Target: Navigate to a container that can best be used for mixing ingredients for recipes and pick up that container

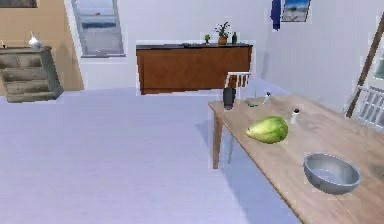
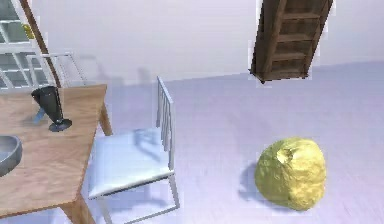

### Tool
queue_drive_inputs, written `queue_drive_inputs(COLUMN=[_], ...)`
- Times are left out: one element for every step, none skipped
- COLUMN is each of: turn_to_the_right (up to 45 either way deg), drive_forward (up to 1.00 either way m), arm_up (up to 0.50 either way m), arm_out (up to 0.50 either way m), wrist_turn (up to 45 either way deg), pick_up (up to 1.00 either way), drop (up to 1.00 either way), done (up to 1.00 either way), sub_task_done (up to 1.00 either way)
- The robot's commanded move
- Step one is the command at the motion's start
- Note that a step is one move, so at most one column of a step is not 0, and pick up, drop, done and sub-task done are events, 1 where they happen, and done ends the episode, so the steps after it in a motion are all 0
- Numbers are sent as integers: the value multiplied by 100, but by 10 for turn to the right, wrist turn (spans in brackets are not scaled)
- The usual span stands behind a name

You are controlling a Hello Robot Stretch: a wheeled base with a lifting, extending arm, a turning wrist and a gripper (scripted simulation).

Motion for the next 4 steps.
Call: queue_drive_inputs(turn_to_the_right=[-450,450,360,0], drive_forward=[0,0,0,35], arm_up=[0,0,0,0], arm_out=[0,0,0,0], wrist_turn=[0,0,0,0], pick_up=[0,0,0,0], drop=[0,0,0,0], done=[0,0,0,0], sub_task_done=[0,0,0,0])
